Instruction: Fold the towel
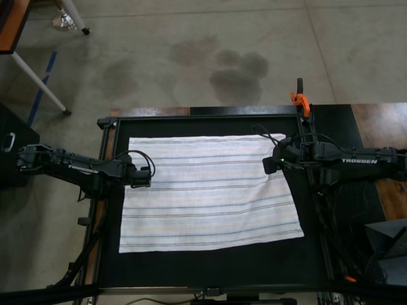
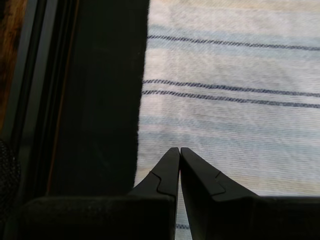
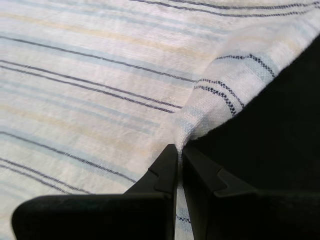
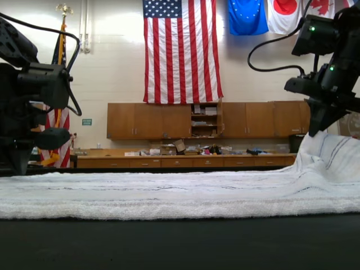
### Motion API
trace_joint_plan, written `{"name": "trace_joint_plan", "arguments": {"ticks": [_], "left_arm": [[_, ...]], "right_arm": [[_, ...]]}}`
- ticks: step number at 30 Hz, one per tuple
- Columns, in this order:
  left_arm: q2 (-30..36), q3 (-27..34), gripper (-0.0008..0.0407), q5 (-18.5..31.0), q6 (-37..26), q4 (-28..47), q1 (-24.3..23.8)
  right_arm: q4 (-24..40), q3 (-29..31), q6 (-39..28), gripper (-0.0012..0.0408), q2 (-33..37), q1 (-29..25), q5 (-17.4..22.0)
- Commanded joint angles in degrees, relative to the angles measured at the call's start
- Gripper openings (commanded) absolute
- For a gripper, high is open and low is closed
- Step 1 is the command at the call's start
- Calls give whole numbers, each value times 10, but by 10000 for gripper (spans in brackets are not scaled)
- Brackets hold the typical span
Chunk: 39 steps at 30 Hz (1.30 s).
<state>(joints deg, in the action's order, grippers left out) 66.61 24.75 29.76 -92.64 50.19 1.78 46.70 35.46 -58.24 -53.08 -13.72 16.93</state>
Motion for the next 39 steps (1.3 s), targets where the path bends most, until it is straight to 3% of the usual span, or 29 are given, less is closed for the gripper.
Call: {"name": "trace_joint_plan", "arguments": {"ticks": [1,7,16,19,25,30,35,39], "left_arm": [[0,0,0,-2,-1,5,0],[1,1,0,-3,-5,6,0],[26,-2,0,69,-17,14,23],[25,1,0,104,24,14,43],[25,-9,0,104,84,4,127],[27,-17,0,49,246,-119,206],[12,-17,0,7,311,-127,276],[-17,-16,0,-12,338,-126,296]], "right_arm": [[-1,0,-2,4,-1,2,0],[0,-7,-2,2,0,2,-3],[-1,-3,7,1,0,2,-3],[-5,-3,8,4,0,2,-5],[-5,-3,9,0,0,2,-5],[-5,-3,9,5,0,2,-5],[-5,-3,9,5,0,2,-20],[-5,-3,9,6,0,2,-20]]}}
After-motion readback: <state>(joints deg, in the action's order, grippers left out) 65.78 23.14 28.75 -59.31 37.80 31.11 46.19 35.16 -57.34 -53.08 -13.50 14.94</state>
